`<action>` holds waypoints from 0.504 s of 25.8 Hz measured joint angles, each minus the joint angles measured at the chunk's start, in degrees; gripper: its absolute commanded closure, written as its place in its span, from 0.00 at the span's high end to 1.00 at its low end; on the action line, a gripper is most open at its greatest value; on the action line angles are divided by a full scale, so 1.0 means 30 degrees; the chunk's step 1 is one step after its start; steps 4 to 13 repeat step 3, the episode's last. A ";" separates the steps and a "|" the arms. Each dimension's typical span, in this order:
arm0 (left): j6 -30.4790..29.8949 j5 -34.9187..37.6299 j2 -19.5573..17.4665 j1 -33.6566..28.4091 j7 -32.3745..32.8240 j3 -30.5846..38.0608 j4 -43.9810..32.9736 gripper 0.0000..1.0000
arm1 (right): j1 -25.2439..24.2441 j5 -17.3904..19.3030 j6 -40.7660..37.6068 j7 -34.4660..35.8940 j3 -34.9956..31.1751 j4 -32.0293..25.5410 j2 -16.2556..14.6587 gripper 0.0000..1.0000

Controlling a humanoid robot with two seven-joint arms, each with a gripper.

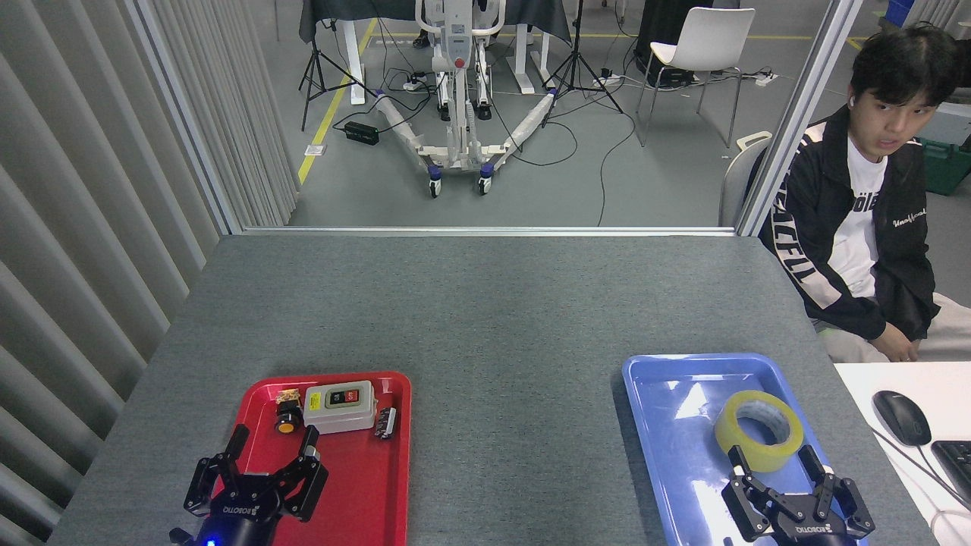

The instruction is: Place and move tape with both arms

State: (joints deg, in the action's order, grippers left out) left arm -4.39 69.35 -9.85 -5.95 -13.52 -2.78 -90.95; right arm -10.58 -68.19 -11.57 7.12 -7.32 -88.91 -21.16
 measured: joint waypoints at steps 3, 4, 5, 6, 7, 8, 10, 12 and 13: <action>-0.0102 -0.0044 -0.0095 0.0035 0.0007 0.0100 0.0042 1.00 | -0.0121 0.0017 0.0004 0.0081 -0.0011 -0.0010 0.0194 1.00; -0.0102 -0.0044 -0.0095 0.0035 0.0007 0.0100 0.0042 1.00 | -0.0121 0.0017 0.0004 0.0081 -0.0011 -0.0010 0.0194 1.00; -0.0102 -0.0044 -0.0095 0.0035 0.0007 0.0100 0.0042 1.00 | -0.0121 0.0017 0.0004 0.0081 -0.0011 -0.0010 0.0194 1.00; -0.0102 -0.0044 -0.0095 0.0035 0.0007 0.0100 0.0042 1.00 | -0.0121 0.0017 0.0004 0.0081 -0.0011 -0.0010 0.0194 1.00; -0.0102 -0.0044 -0.0095 0.0035 0.0007 0.0100 0.0042 1.00 | -0.0121 0.0017 0.0004 0.0081 -0.0011 -0.0010 0.0194 1.00; -0.0102 -0.0044 -0.0095 0.0035 0.0007 0.0100 0.0042 1.00 | -0.0121 0.0017 0.0004 0.0081 -0.0011 -0.0010 0.0194 1.00; -0.0102 -0.0044 -0.0095 0.0035 0.0007 0.0100 0.0042 1.00 | -0.0121 0.0017 0.0004 0.0081 -0.0011 -0.0010 0.0194 1.00; -0.0102 -0.0044 -0.0095 0.0035 0.0007 0.0100 0.0042 1.00 | -0.0121 0.0017 0.0004 0.0081 -0.0011 -0.0010 0.0194 1.00; -0.0102 -0.0044 -0.0095 0.0035 0.0007 0.0100 0.0042 1.00 | -0.0121 0.0017 0.0004 0.0081 -0.0011 -0.0010 0.0194 1.00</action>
